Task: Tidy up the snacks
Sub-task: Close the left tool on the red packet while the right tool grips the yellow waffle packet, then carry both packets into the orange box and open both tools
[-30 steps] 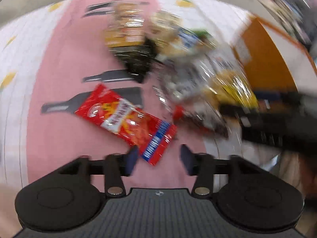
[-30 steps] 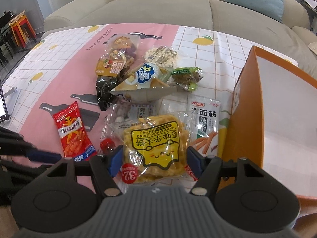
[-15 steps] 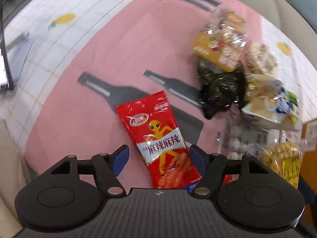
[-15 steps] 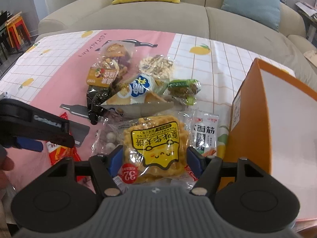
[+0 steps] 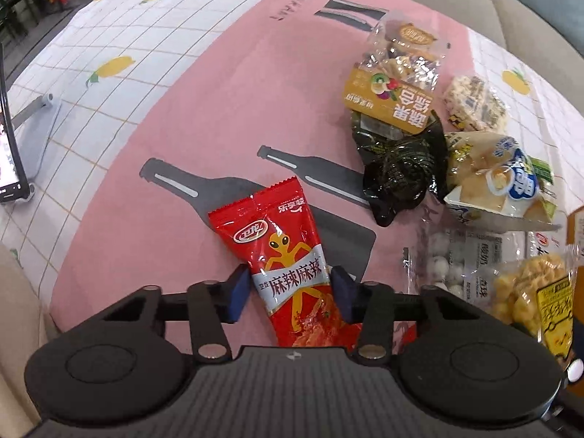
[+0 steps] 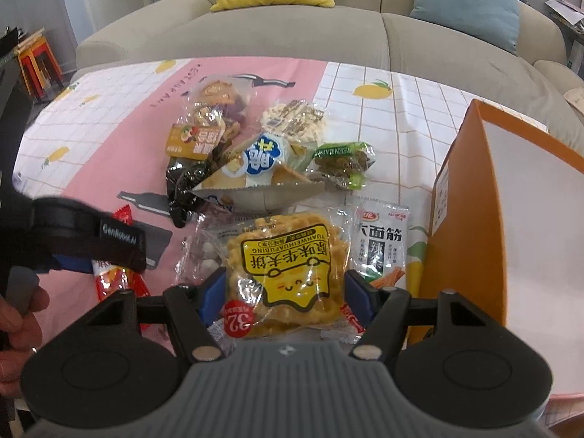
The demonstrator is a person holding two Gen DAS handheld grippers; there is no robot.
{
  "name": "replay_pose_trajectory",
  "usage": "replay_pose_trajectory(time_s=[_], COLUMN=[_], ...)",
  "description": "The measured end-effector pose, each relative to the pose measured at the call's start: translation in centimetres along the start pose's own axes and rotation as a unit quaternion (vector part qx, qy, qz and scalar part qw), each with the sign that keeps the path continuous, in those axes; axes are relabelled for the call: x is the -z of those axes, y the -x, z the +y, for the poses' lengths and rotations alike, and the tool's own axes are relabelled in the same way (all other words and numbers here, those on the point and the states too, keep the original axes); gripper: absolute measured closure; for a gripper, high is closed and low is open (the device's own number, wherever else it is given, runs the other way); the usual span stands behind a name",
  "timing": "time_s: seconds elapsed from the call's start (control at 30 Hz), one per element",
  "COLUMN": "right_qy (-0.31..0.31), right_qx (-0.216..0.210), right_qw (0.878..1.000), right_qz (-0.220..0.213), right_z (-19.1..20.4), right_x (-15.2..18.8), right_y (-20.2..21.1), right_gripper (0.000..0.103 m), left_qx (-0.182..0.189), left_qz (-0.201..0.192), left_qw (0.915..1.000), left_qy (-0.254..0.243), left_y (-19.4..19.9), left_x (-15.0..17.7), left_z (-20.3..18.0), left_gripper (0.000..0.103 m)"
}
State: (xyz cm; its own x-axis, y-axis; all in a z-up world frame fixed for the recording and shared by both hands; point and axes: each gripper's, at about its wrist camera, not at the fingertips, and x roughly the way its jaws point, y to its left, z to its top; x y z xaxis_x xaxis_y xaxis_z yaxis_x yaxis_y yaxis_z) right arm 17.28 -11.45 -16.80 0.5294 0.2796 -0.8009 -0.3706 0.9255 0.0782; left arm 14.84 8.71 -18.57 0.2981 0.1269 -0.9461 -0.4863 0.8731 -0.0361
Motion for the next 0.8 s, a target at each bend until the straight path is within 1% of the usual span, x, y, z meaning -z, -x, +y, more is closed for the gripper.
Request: replay_pose_trajectory(time_s=[0.07, 0.2, 0.33, 0.43, 0.5, 0.6, 0.73, 0.8], right_qy=[-0.004, -0.019, -0.059, -0.080, -0.082, -0.084, -0.081, -0.082], right_qx=[-0.002, -0.002, -0.022, -0.032, -0.025, -0.015, 0.003, 0.009], right_qw=[1.000, 1.000, 0.997, 0.995, 0.995, 0.994, 0.995, 0.996], right_qz=[-0.007, -0.019, -0.032, -0.048, -0.056, -0.062, -0.055, -0.046], right_z=[-0.1, -0.8, -2.6, -4.1, -5.1, -7.1, -10.2, -11.9], right_x=[-0.2, -0.9, -1.7, -2.4, -2.9, -3.2, -3.3, -3.2], right_y=[0.8, 2.9, 5.8, 8.3, 9.9, 12.0, 13.8, 14.4], right_gripper=[0.037, 0.037, 0.037, 0.037, 0.037, 0.037, 0.037, 0.037], left_qx=[0.007, 0.025, 0.071, 0.111, 0.140, 0.179, 0.223, 0.243], left_qz=[-0.006, -0.043, -0.079, -0.094, -0.099, -0.104, -0.088, -0.071], left_qw=[0.9999, 0.9985, 0.9933, 0.9874, 0.9821, 0.9719, 0.9567, 0.9479], left_qy=[-0.005, -0.024, -0.046, -0.063, -0.077, -0.112, -0.165, -0.193], left_y=[1.0, 3.9, 8.5, 11.7, 13.7, 16.3, 18.0, 18.5], left_x=[0.3, 0.3, 0.0, -0.2, -0.3, -0.4, -0.3, -0.3], left_z=[0.4, -0.1, -0.7, -1.9, -3.0, -5.3, -9.0, -11.4], left_gripper=[0.055, 0.056, 0.056, 0.056, 0.056, 0.057, 0.057, 0.057])
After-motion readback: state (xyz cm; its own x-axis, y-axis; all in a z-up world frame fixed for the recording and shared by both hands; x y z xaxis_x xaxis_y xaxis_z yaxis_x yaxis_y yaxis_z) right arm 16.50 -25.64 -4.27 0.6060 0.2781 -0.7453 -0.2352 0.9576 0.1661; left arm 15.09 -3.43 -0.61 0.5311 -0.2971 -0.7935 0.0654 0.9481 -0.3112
